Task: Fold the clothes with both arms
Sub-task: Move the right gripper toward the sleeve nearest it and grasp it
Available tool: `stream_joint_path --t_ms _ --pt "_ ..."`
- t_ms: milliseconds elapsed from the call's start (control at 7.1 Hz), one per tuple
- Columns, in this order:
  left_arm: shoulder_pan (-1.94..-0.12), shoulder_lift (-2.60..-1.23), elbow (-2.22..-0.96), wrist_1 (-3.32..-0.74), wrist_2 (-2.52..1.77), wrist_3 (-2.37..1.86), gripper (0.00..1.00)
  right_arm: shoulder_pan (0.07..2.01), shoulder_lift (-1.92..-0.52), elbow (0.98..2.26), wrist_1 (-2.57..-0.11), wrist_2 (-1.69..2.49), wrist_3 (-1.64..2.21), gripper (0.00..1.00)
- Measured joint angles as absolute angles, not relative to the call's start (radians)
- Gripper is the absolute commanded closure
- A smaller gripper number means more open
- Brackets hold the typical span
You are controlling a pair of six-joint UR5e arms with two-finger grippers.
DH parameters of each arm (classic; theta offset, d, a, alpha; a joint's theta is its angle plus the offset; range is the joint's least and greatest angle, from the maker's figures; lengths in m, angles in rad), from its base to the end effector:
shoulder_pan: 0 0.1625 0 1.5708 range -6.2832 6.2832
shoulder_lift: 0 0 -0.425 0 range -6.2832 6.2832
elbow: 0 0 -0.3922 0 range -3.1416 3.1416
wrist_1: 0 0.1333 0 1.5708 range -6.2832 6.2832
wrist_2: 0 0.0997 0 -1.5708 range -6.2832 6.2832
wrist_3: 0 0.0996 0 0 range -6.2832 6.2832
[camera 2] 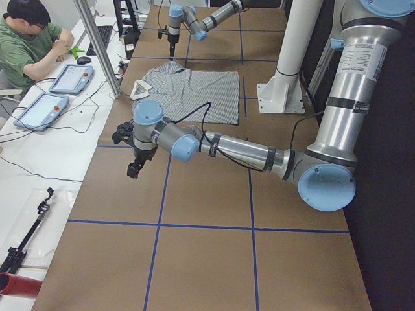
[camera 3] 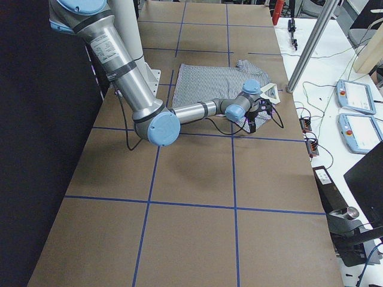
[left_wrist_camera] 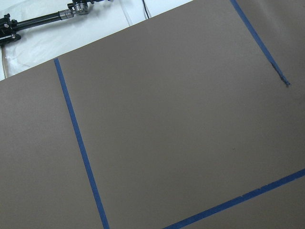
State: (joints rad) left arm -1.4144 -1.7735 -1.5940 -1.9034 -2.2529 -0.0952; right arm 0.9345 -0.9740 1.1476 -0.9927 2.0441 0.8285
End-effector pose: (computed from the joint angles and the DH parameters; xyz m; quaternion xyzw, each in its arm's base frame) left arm 0.0228 -0.5971 0.5037 0.2174 0.3516 0.1199 0.9027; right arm -0.3800 -0.6623 0.4430 0.1195 -0.4008 0.0011 0.9084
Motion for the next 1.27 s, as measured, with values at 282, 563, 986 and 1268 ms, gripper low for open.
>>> stream_joint_path --t_ms 282,563,986,1268 --pt "-1.414 -1.774 -1.597 -1.904 -2.253 -0.097 0.0 0.922 -0.968 1.121 -0.99 2.026 0.829 0.08" --pt "-1.414 -1.773 -1.597 -1.904 -2.253 -0.097 0.0 0.922 -0.968 1.108 -0.991 2.018 0.826 0.47" --pt "-1.416 -1.771 -1.598 -1.904 -2.253 -0.097 0.0 0.922 -0.959 1.099 -0.993 2.014 0.82 1.0" --pt "-1.416 -1.771 -1.598 -1.904 -2.253 -0.098 0.0 0.922 -0.957 1.099 -0.994 2.014 0.804 1.0"
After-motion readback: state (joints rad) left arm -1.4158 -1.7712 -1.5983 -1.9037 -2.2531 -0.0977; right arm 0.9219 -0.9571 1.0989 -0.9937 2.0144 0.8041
